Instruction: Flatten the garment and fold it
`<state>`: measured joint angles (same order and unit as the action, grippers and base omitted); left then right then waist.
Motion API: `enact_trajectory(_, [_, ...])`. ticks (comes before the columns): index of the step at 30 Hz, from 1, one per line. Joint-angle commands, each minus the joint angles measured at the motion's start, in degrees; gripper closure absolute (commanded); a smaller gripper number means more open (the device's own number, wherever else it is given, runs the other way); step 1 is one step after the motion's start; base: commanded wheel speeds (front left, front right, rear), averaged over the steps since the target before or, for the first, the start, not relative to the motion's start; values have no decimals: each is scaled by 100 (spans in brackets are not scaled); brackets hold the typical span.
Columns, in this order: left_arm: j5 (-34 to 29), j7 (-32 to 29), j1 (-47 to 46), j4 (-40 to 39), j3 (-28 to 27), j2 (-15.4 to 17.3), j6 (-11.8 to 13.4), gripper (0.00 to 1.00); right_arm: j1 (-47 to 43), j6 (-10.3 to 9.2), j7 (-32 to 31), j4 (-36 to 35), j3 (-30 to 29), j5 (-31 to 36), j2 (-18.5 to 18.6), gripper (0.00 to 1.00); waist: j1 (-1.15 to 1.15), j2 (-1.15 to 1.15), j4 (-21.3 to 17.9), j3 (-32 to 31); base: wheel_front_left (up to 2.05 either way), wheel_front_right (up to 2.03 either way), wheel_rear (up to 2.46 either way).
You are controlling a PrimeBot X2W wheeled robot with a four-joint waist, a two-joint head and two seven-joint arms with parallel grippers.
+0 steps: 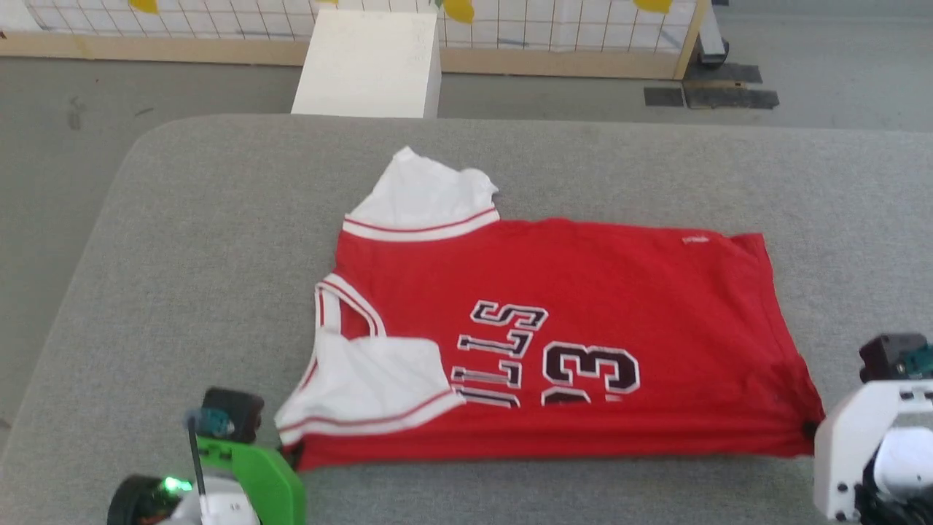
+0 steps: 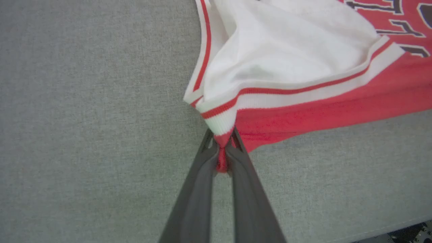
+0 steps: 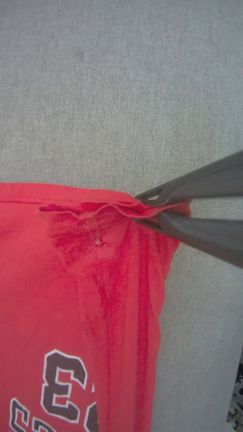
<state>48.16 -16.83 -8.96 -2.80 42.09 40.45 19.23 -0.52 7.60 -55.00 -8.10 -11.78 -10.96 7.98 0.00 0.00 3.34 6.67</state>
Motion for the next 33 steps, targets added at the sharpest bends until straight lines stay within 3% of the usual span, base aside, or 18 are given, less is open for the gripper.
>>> enact_trajectory(1, [39,10,163,-12,18,49,44,100,-175,-11,-49,-50,-62,-25,68,100,0,0,8,-26,0,0,0])
enact_trajectory(5, [145,67,381,20,127,-118,10,100,-528,-11,-96,-22,-153,-21,54,100,0,0,47,9,0,0,0])
enact_trajectory(11, [242,272,390,505,225,-450,-244,100,-627,-11,106,361,-128,-31,5,100,0,0,59,80,0,0,0])
enact_trajectory(12, [251,320,372,619,222,-498,-281,47,-599,-11,165,428,-95,-14,20,89,0,0,57,77,0,0,0])
enact_trajectory(13, [309,295,375,726,228,-543,-317,0,-551,-11,259,478,-84,0,27,24,0,0,56,70,0,0,0])
enact_trajectory(14, [340,288,366,783,233,-569,-358,0,-509,-11,328,519,-86,2,21,0,0,0,56,61,0,0,0])
enact_trajectory(18, [282,618,275,860,143,-616,-485,0,-363,-11,572,597,-33,-6,35,0,0,0,56,-24,0,0,0])
enact_trajectory(22, [144,1025,238,703,-25,-573,-406,0,-188,-11,1048,472,-42,-109,5,0,0,0,30,-168,0,0,0])
enact_trajectory(23, [17,1623,163,338,-290,-589,-365,0,-13,-11,1786,144,-36,-189,30,0,0,0,9,-308,0,0,0])
enact_trajectory(26, [-163,2290,68,123,-506,-650,-412,0,70,-11,2601,-74,166,-164,135,0,0,0,-39,-377,0,0,0])
enact_trajectory(28, [-476,2618,-14,86,-474,-597,-443,0,108,-11,3131,-143,333,-258,149,0,0,0,-95,-392,0,0,0])
enact_trajectory(33, [-874,3074,-156,-25,-687,-816,-228,0,67,-11,4263,-192,522,-259,143,0,0,0,-227,-364,0,0,0])
